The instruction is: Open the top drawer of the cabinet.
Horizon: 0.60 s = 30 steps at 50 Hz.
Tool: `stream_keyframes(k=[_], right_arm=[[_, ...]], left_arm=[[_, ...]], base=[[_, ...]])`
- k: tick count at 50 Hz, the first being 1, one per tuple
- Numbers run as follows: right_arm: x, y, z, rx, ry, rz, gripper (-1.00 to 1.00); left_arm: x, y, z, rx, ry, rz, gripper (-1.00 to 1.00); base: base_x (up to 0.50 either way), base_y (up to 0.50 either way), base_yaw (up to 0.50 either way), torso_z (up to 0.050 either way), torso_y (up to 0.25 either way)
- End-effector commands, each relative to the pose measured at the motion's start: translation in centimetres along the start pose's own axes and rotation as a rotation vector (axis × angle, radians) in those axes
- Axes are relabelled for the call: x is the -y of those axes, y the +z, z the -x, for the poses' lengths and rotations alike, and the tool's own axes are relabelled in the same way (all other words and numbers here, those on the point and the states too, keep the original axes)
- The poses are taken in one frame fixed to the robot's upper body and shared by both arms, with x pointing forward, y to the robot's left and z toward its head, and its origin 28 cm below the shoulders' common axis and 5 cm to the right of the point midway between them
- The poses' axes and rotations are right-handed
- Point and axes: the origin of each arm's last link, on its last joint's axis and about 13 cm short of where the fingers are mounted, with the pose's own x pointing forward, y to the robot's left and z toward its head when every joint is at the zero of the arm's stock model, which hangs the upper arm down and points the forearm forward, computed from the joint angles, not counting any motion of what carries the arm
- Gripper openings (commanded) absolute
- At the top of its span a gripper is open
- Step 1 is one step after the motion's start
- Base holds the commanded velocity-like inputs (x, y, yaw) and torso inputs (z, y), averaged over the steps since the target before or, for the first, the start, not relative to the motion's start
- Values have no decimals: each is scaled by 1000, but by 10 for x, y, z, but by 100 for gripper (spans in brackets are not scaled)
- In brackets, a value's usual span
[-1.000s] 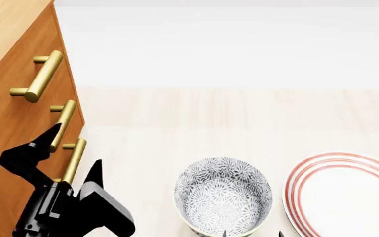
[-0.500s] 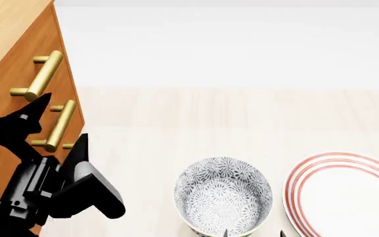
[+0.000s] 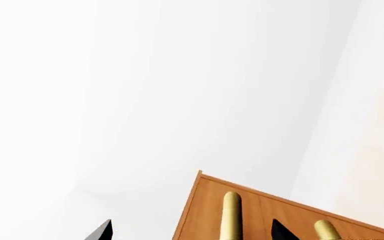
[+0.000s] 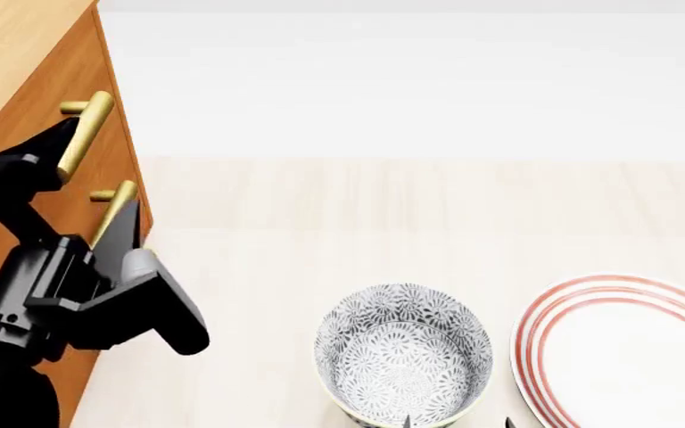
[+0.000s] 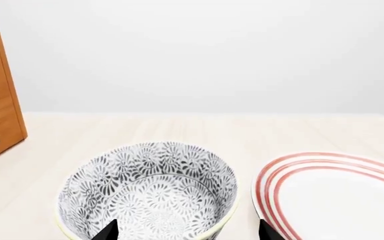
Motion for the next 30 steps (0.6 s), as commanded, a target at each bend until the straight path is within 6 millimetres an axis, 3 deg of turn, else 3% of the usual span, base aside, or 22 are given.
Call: stream_keyframes(k=[1, 30], right_arm=[[-1, 1, -1, 7, 4, -2, 100], [-1, 0, -1, -1, 7, -5, 100]], left_arm=[[-7, -2, -11, -9, -12, -24, 100], [-3, -17, -31, -81, -48, -54, 100]], base=[[0, 0, 0, 0, 0], [0, 0, 0, 0, 0]])
